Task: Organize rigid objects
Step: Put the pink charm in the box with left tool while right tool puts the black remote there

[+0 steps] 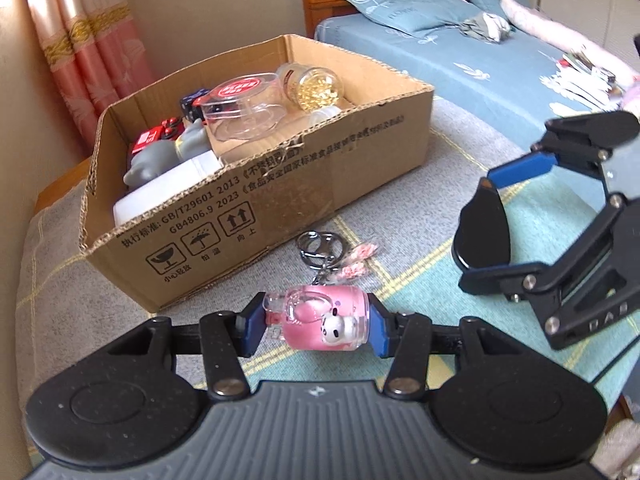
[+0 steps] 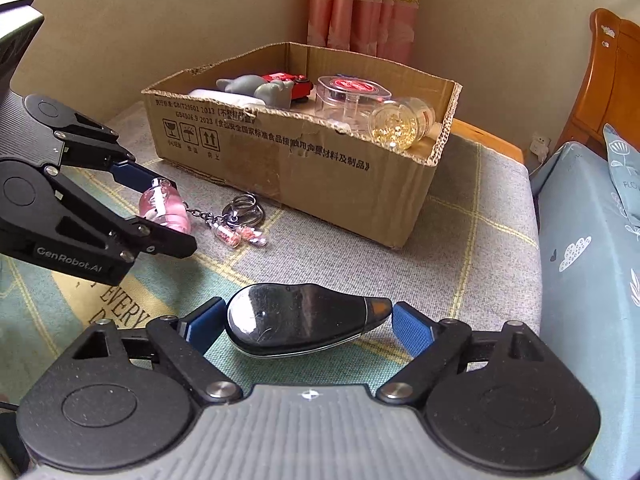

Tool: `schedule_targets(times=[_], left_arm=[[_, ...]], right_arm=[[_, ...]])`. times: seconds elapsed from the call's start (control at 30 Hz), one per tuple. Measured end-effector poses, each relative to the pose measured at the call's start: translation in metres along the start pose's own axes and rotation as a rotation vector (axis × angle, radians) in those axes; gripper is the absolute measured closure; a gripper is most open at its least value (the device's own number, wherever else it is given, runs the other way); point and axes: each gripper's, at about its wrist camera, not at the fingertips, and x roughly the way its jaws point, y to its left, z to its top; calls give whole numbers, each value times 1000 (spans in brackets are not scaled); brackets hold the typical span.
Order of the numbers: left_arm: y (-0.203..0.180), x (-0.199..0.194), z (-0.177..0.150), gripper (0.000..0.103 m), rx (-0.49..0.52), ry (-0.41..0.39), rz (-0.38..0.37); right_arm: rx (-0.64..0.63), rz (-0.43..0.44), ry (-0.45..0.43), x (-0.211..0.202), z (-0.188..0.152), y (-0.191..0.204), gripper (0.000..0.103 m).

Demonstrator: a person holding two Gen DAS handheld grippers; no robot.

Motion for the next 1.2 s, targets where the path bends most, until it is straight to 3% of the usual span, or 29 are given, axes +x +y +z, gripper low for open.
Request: schedule_targets(times=[0.4, 0.7, 0.97, 1.2], left_arm=[[5, -53, 32, 54, 75, -37, -5], [13, -85, 75, 54, 108, -145, 3], [31, -56, 120, 53, 88, -162, 34], [42, -17, 126, 53, 57, -85, 51]], right_arm=[[-29, 46, -20, -36, 22, -7, 11], [-30, 0, -115, -60, 46, -18, 11], [-30, -23, -153, -70, 58, -21, 11], [-42, -26, -158, -74, 63, -18, 11]])
